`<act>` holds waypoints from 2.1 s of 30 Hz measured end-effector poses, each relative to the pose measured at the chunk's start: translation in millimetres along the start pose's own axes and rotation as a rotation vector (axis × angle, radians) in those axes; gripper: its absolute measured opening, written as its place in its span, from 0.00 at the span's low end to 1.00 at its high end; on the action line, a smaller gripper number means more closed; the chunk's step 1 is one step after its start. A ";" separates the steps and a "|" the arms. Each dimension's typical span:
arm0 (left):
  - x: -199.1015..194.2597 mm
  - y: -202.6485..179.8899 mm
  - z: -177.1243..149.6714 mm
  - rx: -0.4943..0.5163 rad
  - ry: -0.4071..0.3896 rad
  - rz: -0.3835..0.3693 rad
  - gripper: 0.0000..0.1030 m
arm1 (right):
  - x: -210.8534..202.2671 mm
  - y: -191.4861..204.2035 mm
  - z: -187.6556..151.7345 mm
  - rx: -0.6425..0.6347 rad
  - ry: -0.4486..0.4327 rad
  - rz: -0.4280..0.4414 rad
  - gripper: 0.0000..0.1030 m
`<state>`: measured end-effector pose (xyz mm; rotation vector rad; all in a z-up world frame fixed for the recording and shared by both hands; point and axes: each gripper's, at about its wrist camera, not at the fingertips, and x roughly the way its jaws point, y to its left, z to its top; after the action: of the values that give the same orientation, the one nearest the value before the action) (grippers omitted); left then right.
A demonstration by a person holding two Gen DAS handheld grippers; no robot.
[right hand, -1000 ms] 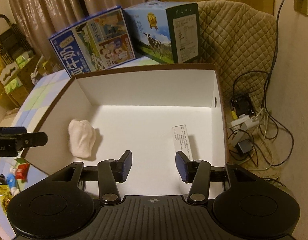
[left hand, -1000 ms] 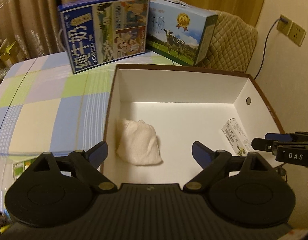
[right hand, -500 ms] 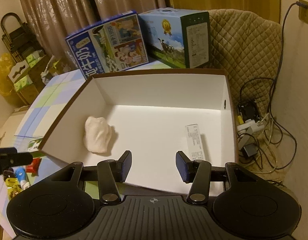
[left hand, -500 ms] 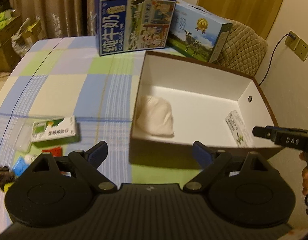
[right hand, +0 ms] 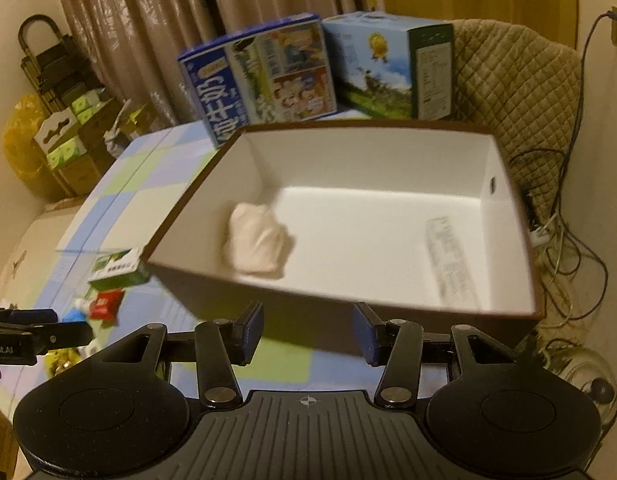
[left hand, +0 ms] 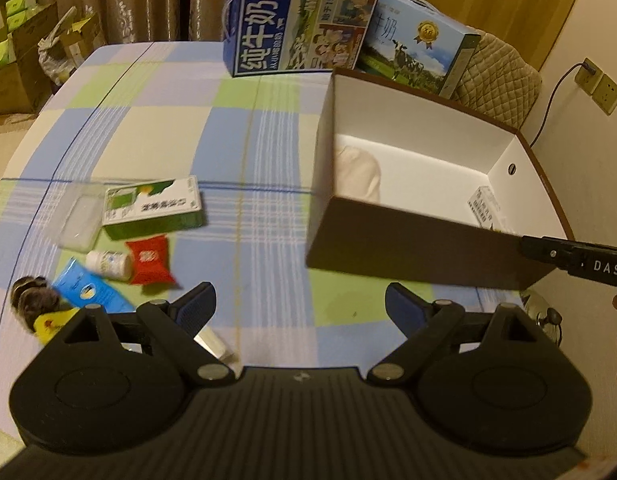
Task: Organize objects
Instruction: 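Withdraw both tools from the brown box back over the table items, then grasp the white plastic hair clip with the right tool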
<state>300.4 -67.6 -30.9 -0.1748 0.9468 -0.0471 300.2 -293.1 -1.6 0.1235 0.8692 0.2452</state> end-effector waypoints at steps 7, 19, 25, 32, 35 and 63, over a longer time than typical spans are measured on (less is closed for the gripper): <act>-20.6 46.0 -19.6 -0.042 0.011 0.026 0.87 | 13.2 50.7 -16.7 -0.041 0.048 0.049 0.45; -41.8 130.5 -61.4 -0.168 0.061 0.150 0.86 | 58.9 137.7 -42.6 -0.173 0.169 0.170 0.45; -48.5 160.7 -78.2 -0.228 0.075 0.188 0.86 | 81.2 178.3 -52.7 -0.255 0.203 0.205 0.45; -55.5 189.6 -90.5 -0.277 0.079 0.215 0.86 | 109.9 213.0 -67.2 -0.341 0.250 0.225 0.45; -56.5 199.7 -93.5 -0.290 0.082 0.222 0.86 | 121.4 220.3 -72.5 -0.361 0.265 0.218 0.45; -12.8 236.7 -72.6 -0.217 0.116 0.152 0.83 | 150.7 221.6 -85.9 -0.355 0.235 0.065 0.37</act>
<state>225.5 157.6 -102.2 -0.3021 1.0785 0.1875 291.6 -39.1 -122.3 -0.2126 1.0417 0.4773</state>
